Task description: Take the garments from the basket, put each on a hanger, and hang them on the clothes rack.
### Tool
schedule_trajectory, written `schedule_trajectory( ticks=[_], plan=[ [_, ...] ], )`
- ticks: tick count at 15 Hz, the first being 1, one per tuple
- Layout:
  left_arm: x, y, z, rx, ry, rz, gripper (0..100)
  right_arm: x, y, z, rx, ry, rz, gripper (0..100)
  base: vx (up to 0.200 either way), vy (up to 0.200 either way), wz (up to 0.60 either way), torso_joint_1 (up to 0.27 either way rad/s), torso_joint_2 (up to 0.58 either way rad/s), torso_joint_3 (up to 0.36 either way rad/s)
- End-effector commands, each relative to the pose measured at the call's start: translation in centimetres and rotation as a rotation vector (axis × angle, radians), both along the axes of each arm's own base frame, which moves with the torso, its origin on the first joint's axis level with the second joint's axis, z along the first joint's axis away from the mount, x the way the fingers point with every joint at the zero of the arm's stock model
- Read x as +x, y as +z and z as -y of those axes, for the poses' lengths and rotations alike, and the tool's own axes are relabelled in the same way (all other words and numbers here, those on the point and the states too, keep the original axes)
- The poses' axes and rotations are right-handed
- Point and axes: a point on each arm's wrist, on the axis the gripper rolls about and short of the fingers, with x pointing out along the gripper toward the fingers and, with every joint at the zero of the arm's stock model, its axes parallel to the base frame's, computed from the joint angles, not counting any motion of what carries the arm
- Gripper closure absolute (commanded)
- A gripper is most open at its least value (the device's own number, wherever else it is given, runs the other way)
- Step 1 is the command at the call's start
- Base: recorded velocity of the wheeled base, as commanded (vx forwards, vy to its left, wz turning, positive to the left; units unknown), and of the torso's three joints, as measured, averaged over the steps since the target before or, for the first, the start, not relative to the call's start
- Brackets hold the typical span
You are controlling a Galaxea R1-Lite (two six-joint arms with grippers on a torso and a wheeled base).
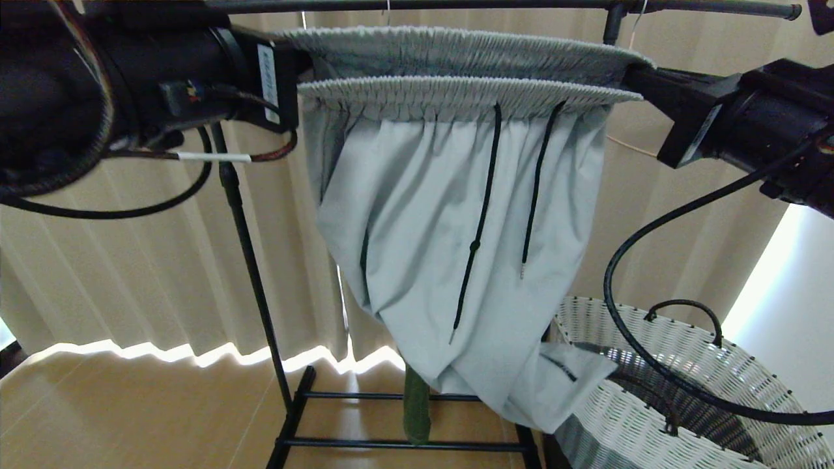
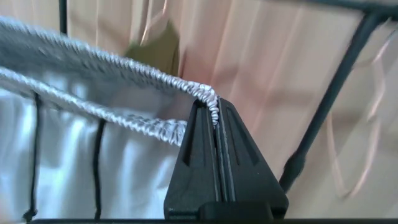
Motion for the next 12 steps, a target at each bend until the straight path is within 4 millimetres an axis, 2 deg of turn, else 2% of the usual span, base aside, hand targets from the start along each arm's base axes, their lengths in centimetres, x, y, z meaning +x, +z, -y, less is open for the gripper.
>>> schedule_trajectory(
  ticks=[1,6,12],
  plan=[
    [-0.9,2.5,-0.8,-0.025,0.007,0.038,100,0.0,1.1,0.2,0.016,-0.007,0.033,100,0.000,0.000,0.00,0.000,0.00,0.000],
    [-1.8,-1.4,-1.0,0.090,-0.006,-0.125,100,0.0,0.1,0.2,0.001,-0.010,0.003,100,0.000,0.000,0.00,0.000,0.00,0.000],
    [-2.0,-1.6,-0.6,0.080,-0.022,-0.114,100,0.0,-0.8,0.2,-0.011,-0.013,-0.022,100,0.000,0.000,0.00,0.000,0.00,0.000]
  ],
)
